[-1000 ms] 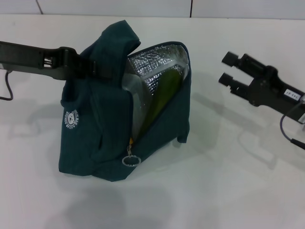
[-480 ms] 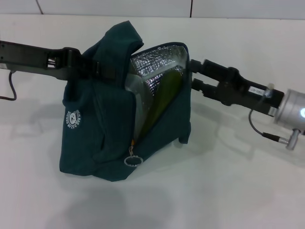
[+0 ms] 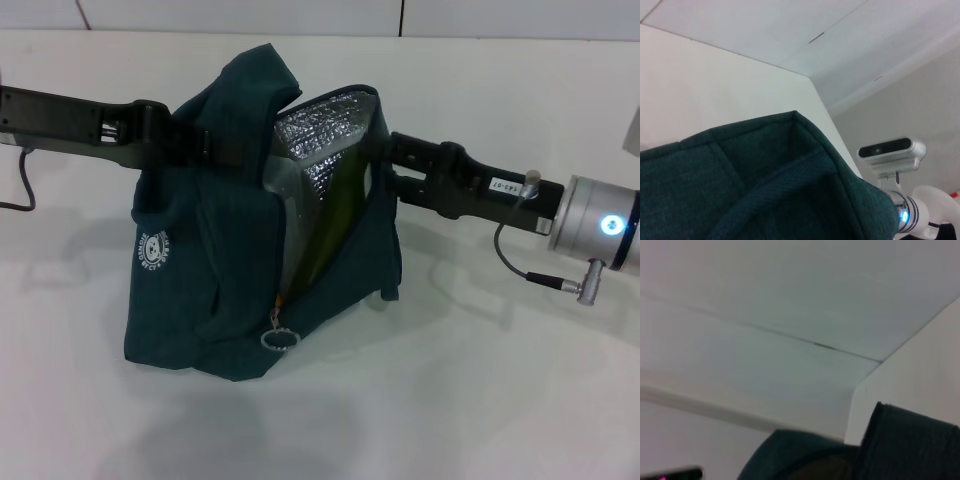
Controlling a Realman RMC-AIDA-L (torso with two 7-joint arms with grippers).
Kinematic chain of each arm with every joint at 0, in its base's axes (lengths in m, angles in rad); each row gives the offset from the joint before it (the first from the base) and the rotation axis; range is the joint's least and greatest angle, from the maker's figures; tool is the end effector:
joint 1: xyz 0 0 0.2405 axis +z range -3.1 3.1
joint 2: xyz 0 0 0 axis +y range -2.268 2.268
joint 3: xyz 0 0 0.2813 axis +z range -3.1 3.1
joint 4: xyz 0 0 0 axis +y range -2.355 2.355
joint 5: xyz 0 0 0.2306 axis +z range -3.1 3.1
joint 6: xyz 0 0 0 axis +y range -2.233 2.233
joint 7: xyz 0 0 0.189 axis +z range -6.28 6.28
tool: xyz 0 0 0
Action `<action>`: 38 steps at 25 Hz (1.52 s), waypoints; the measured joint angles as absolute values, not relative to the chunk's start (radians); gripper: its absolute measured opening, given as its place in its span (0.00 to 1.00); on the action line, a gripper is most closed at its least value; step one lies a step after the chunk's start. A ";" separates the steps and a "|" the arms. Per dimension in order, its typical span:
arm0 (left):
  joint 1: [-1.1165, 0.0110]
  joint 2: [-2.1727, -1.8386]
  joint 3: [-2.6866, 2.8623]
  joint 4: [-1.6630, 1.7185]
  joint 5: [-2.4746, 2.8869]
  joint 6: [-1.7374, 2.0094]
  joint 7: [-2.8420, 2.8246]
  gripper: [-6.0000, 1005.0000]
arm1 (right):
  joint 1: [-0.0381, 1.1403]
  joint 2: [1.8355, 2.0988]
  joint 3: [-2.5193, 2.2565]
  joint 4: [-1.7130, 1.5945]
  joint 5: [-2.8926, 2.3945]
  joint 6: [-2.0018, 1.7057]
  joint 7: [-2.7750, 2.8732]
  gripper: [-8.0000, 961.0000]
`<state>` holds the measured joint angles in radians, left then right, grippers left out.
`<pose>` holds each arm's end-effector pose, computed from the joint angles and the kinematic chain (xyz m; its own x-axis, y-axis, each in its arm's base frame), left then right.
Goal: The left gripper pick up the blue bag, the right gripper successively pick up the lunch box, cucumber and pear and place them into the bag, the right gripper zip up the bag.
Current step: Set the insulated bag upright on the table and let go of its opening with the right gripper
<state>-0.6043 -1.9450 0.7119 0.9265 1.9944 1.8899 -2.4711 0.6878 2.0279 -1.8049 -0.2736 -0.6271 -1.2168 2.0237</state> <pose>-0.2236 0.3785 0.0443 0.3687 0.8807 0.2973 0.8492 -0.4492 0.2777 0.1946 0.4034 -0.1286 -0.0001 -0.8757 -0.4829 -0.8095 -0.2834 0.5141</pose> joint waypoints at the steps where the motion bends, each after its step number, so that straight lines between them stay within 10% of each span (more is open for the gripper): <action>1: -0.604 -1.945 0.712 0.927 1.994 1.890 -2.470 0.05 | 0.690 2.028 -1.808 -0.274 -0.632 -1.217 2.013 0.77; 9: -0.600 -1.945 0.719 0.927 1.994 1.891 -2.466 0.05 | 0.665 2.027 -1.798 -0.303 -0.637 -1.229 1.927 0.70; 22: -0.604 -1.954 0.721 0.926 1.993 1.893 -2.456 0.05 | 0.632 2.025 -1.723 -0.315 -0.634 -1.306 1.801 0.19; 38: -0.696 -2.034 0.748 0.828 1.985 1.862 -2.418 0.05 | 0.449 1.963 -1.511 -0.313 -0.641 -1.637 1.665 0.11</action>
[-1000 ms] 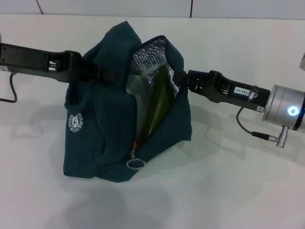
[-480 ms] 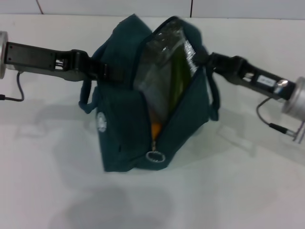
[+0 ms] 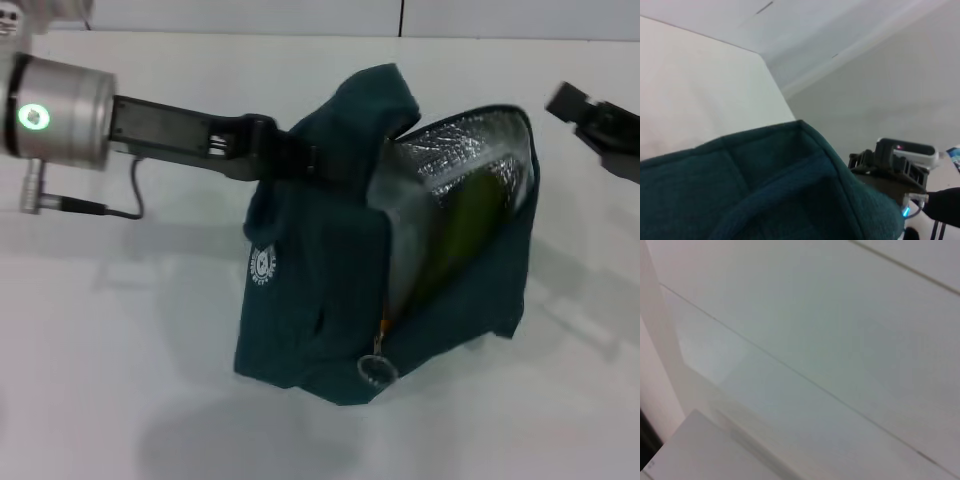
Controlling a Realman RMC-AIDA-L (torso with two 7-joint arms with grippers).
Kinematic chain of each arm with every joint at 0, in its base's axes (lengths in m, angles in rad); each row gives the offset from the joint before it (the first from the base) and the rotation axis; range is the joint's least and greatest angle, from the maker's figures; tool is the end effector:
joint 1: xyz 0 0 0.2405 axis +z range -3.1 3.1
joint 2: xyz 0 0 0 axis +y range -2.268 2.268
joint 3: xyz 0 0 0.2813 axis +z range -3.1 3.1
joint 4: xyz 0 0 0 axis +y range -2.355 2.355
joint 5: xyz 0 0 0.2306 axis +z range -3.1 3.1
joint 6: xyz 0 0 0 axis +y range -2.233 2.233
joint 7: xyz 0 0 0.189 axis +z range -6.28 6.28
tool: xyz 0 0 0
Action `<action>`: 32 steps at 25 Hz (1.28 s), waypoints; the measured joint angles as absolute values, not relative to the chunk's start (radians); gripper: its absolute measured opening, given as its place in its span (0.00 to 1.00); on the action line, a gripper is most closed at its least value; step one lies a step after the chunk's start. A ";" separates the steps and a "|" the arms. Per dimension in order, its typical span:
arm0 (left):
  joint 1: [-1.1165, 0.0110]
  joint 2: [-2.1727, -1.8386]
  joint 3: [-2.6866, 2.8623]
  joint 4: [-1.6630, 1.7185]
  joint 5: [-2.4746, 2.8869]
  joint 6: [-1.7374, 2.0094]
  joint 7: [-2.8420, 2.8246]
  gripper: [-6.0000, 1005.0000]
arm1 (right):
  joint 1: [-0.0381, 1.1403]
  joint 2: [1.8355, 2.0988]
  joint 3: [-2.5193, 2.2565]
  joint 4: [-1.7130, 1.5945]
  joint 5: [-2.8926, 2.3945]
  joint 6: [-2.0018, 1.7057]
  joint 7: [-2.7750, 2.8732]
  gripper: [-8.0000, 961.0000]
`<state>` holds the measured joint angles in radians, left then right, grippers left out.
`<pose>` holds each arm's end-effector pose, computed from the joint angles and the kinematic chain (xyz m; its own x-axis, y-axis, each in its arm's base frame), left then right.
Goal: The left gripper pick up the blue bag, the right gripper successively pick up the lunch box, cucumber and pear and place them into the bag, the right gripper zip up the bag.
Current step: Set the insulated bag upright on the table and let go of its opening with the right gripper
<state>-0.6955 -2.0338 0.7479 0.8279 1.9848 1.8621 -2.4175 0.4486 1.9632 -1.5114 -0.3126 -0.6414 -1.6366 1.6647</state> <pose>-0.1806 0.3804 -0.0104 0.4178 0.8736 0.2496 0.7788 -0.4858 0.3968 0.2396 0.3564 -0.0212 0.0337 -0.5965 -0.8019 -0.6211 -0.6411 0.4508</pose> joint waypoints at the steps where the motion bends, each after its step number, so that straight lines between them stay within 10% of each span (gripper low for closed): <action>1: -0.705 -2.037 0.748 0.811 1.986 1.850 -2.409 0.05 | 0.439 1.959 -1.510 -0.312 -0.641 -1.640 1.664 0.09; 14: -0.714 -2.046 0.781 0.778 1.983 1.796 -2.399 0.05 | 0.365 1.915 -1.492 -0.270 -0.637 -1.693 1.720 0.01; 23: -0.704 -2.039 0.782 0.779 1.983 1.797 -2.399 0.05 | 0.352 1.930 -1.462 -0.182 -0.682 -1.713 1.829 0.33; 32: -0.704 -2.039 0.785 0.779 1.983 1.802 -2.399 0.05 | 0.447 2.001 -1.465 -0.181 -0.857 -1.565 1.955 0.56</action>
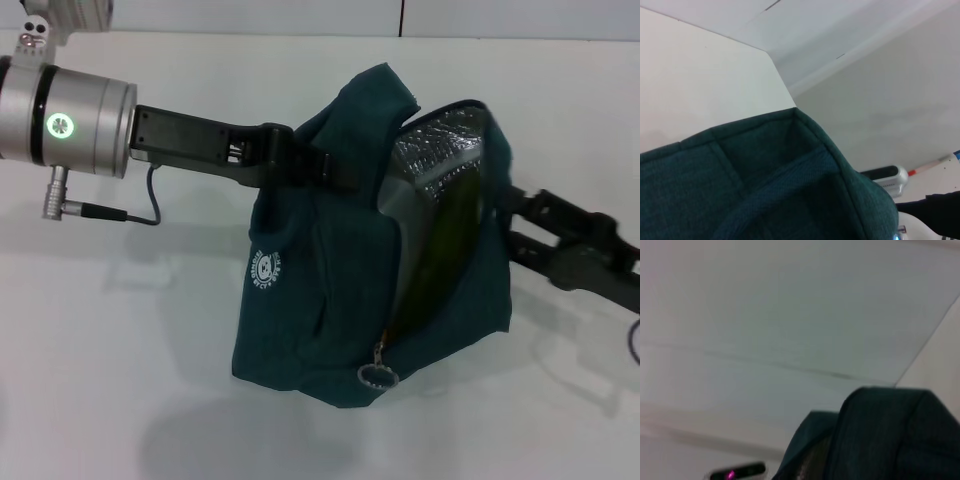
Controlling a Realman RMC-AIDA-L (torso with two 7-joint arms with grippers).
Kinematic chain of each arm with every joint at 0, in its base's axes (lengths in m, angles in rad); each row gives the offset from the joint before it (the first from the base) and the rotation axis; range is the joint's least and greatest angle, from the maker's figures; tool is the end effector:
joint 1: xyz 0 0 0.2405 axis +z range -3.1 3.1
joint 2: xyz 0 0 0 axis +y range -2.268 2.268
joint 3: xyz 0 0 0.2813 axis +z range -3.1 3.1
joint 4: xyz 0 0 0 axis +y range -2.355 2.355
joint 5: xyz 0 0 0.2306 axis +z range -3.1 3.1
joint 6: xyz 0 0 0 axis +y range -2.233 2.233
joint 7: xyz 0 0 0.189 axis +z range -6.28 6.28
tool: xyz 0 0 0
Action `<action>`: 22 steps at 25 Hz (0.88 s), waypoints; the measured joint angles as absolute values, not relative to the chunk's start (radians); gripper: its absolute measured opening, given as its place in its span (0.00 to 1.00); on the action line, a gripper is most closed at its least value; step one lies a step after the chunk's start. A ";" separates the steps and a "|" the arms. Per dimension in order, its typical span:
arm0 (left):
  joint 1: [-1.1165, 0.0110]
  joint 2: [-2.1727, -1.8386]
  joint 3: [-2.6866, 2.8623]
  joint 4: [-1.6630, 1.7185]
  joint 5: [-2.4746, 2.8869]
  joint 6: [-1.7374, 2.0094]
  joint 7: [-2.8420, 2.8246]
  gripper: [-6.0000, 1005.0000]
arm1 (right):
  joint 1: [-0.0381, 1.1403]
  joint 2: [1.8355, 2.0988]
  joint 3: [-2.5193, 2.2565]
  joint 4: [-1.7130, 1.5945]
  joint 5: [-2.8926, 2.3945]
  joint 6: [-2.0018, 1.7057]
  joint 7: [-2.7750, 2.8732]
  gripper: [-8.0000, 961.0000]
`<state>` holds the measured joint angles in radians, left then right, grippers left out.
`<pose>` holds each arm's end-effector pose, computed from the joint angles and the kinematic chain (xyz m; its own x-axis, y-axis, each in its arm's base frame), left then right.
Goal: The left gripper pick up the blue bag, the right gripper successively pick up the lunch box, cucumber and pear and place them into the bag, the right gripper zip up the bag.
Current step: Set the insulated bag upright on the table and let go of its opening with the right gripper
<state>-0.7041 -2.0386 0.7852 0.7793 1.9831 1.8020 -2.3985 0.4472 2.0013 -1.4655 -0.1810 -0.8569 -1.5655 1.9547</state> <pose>-0.1821 0.3845 -0.0262 0.4079 0.8803 0.2424 0.7914 -0.4733 0.3869 0.2751 0.3289 -0.0762 -0.1591 -0.8386 -0.5210 -0.7330 -0.2532 0.6314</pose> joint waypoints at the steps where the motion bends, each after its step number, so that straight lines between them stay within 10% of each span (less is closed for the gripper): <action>1: -0.704 -2.039 0.785 0.779 1.983 1.803 -2.398 0.05 | 0.464 2.009 -1.466 -0.184 -0.867 -1.566 1.960 0.58; 9: -0.704 -2.039 0.785 0.778 1.986 1.806 -2.394 0.04 | 0.490 2.014 -1.466 -0.187 -0.871 -1.567 1.975 0.87; 22: -0.704 -2.039 0.800 0.775 1.988 1.810 -2.393 0.04 | 0.471 2.009 -1.457 -0.185 -0.867 -1.562 2.000 0.91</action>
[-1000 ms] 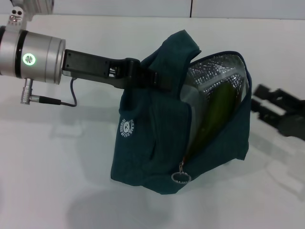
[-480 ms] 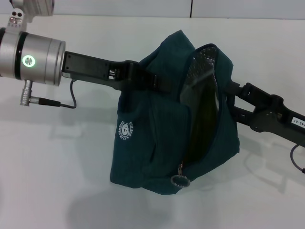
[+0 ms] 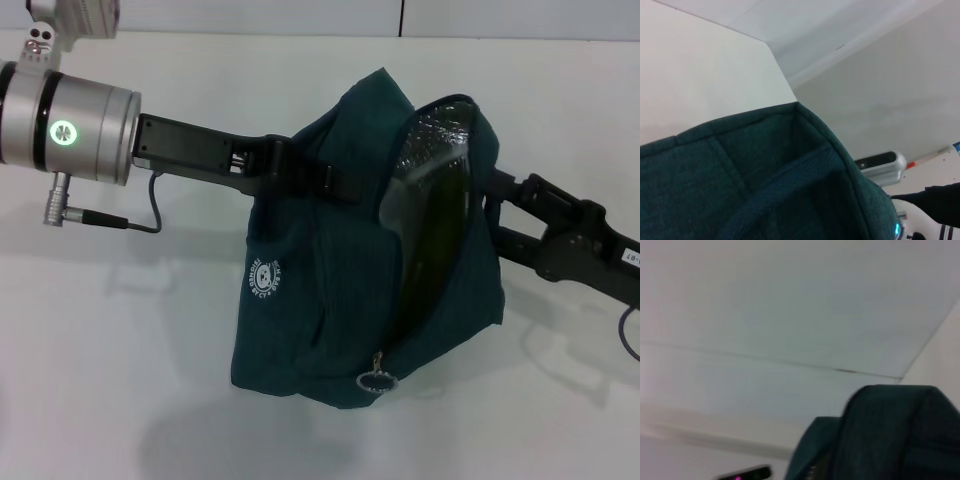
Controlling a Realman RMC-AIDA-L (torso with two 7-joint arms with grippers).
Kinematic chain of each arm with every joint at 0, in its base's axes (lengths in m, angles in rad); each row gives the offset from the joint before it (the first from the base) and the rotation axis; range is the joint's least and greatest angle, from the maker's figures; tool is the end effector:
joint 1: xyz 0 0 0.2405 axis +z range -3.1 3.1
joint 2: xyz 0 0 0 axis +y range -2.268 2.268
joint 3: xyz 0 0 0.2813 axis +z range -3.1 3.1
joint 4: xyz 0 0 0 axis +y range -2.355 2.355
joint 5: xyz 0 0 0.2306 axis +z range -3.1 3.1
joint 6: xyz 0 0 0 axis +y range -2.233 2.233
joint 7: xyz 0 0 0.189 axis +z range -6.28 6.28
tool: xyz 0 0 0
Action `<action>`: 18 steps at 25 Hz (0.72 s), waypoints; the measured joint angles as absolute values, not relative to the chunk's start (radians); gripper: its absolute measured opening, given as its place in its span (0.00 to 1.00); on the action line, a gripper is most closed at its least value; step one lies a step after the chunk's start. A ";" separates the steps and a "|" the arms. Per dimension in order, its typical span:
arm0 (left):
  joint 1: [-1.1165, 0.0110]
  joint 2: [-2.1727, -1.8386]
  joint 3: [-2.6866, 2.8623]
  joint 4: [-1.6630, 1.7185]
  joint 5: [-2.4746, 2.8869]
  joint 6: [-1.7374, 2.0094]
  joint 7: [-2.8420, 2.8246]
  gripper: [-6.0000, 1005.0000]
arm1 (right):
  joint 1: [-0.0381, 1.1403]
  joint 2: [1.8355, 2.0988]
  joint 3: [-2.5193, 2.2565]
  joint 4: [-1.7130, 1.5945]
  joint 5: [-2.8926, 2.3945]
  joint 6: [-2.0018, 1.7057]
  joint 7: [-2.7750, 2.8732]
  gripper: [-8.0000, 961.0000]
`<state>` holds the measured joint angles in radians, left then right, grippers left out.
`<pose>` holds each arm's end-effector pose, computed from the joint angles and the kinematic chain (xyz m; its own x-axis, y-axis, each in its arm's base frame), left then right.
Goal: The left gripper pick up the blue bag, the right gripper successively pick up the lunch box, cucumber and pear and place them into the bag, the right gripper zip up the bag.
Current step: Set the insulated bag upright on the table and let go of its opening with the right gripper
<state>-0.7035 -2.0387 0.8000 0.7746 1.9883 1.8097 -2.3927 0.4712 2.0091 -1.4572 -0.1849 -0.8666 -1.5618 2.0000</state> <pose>-0.1830 0.3808 -0.0295 0.4199 0.8801 0.2214 0.7901 -0.4746 0.3881 0.2650 0.3351 -0.0791 -0.1720 -0.8546 -0.4900 -0.7176 -0.2321 0.6566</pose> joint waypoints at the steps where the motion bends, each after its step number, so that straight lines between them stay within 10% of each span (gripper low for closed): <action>1: -0.703 -2.039 0.800 0.775 1.988 1.810 -2.392 0.04 | 0.464 2.008 -1.457 -0.184 -0.867 -1.554 2.000 0.91; 18: -0.705 -2.039 0.801 0.772 1.991 1.810 -2.390 0.05 | 0.426 2.002 -1.419 -0.193 -0.869 -1.539 2.014 0.91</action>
